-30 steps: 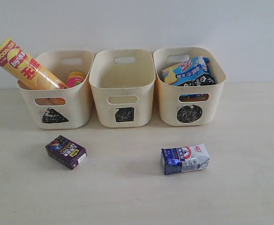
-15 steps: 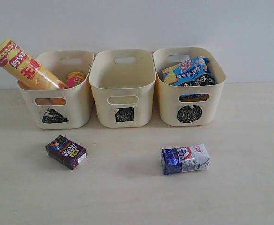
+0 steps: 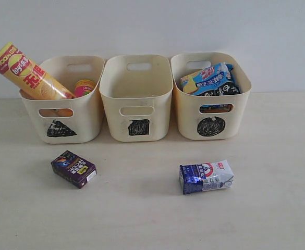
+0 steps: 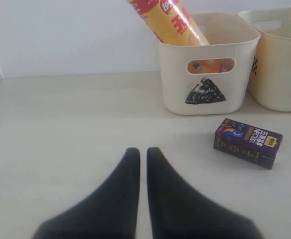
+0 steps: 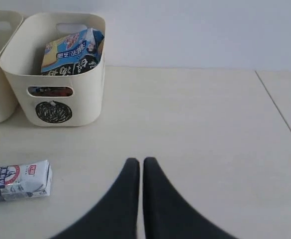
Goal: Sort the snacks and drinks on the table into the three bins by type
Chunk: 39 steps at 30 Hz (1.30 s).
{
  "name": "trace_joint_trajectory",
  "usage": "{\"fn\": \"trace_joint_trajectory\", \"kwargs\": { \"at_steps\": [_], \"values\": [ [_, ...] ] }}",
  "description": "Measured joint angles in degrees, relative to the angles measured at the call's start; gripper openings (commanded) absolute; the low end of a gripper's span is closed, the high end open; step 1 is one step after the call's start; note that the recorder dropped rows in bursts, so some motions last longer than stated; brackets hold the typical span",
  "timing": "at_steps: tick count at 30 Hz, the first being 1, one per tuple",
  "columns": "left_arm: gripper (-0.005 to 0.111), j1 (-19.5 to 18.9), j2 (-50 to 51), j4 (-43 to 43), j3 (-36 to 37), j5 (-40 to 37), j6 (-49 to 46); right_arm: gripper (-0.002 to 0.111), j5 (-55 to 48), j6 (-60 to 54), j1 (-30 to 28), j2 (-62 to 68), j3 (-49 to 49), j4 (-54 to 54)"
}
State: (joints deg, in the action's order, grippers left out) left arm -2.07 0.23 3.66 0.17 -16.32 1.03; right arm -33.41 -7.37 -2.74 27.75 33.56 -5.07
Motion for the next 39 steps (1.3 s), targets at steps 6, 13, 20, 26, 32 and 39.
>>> {"fn": "trace_joint_trajectory", "kwargs": {
  "at_steps": [6,13,20,26,32,39],
  "values": [
    [0.004,0.00,0.00,0.00,0.00,0.00,0.00,0.000,3.45,-0.11,0.00,-8.81,-7.05,0.04],
    [0.004,0.00,0.00,0.00,0.00,0.00,0.00,0.000,4.87,-0.43,0.00,-17.64,-13.32,-0.07],
    [0.004,0.00,0.00,0.00,0.00,0.00,0.00,0.000,5.47,-0.76,0.00,-18.75,-14.83,-0.21],
    [0.004,0.00,0.00,0.00,0.00,0.00,0.00,0.000,7.91,-0.07,0.00,-19.93,-17.30,-0.35],
    [0.004,0.00,0.00,0.00,0.00,0.00,0.00,0.000,8.97,1.34,0.00,-24.33,-20.91,0.19],
    [0.004,0.00,0.00,0.00,0.00,0.00,0.00,0.000,9.82,7.91,0.00,-27.37,-25.91,3.09]
  ]
}}
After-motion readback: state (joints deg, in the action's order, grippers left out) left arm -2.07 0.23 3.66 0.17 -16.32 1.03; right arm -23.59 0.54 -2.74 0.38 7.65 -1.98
